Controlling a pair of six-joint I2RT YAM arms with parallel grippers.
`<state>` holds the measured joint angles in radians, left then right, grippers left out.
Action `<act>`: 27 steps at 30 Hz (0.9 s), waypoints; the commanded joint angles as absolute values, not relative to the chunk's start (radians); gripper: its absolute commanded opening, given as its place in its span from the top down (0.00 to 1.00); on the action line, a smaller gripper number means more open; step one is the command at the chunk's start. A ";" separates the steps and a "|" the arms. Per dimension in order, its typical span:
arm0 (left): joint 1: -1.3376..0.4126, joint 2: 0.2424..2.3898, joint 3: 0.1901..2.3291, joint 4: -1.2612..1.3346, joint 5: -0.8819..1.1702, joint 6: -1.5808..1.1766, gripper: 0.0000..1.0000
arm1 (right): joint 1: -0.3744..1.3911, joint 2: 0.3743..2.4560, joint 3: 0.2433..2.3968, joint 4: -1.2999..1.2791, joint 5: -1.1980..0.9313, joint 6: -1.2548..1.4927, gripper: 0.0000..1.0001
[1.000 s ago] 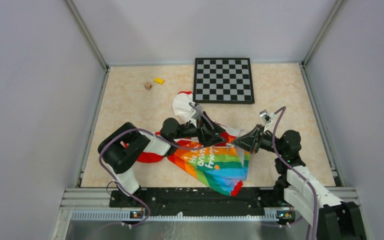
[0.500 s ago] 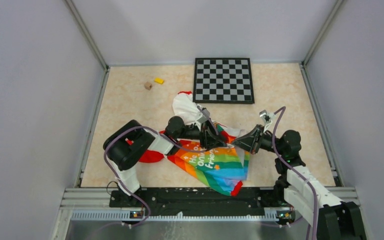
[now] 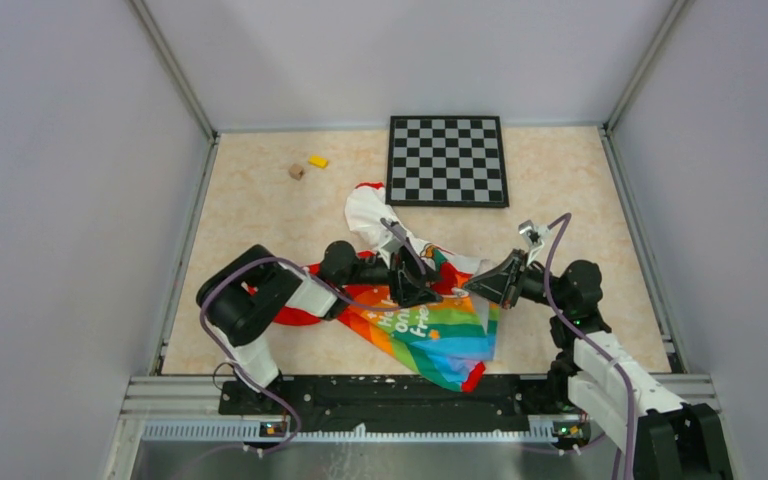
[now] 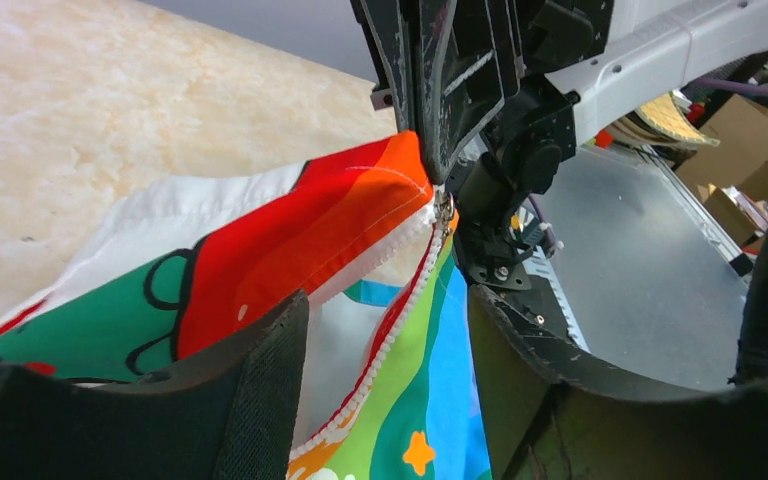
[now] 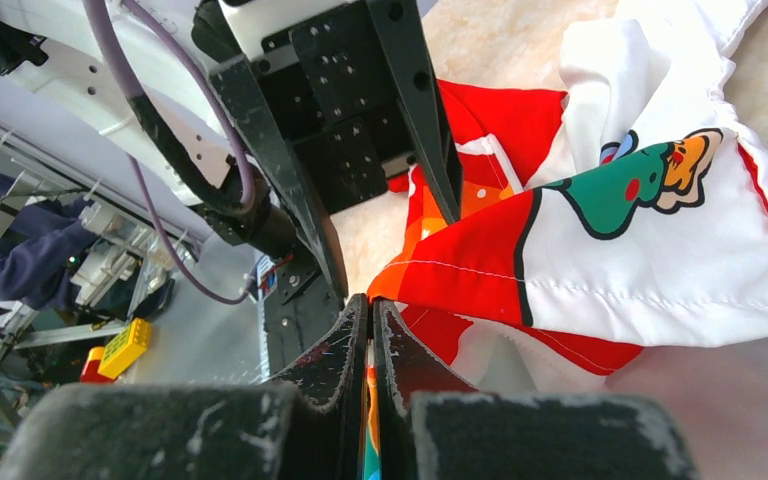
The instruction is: Zip up the jacket
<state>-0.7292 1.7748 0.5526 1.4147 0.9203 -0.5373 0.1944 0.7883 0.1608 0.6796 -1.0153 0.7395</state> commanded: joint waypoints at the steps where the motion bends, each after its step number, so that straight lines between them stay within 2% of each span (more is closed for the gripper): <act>1: -0.710 1.690 0.532 1.484 0.910 -0.534 0.38 | 0.203 0.787 0.194 0.713 -1.027 0.722 1.00; 8: -0.749 1.739 0.577 1.448 0.962 -0.517 0.63 | 0.203 0.786 0.193 0.719 -1.030 0.725 1.00; 13: -0.763 1.774 0.598 1.489 0.970 -0.537 0.67 | 0.203 0.786 0.192 0.721 -1.032 0.727 1.00; 17: -0.776 1.794 0.618 1.488 0.983 -0.543 0.74 | 0.204 0.788 0.192 0.722 -1.031 0.727 1.00; 23: -0.782 1.805 0.634 1.450 0.964 -0.523 0.74 | 0.204 0.787 0.190 0.730 -1.035 0.733 1.00; 27: -0.787 1.810 0.657 1.411 0.963 -0.505 0.82 | 0.203 0.788 0.189 0.733 -1.035 0.734 1.00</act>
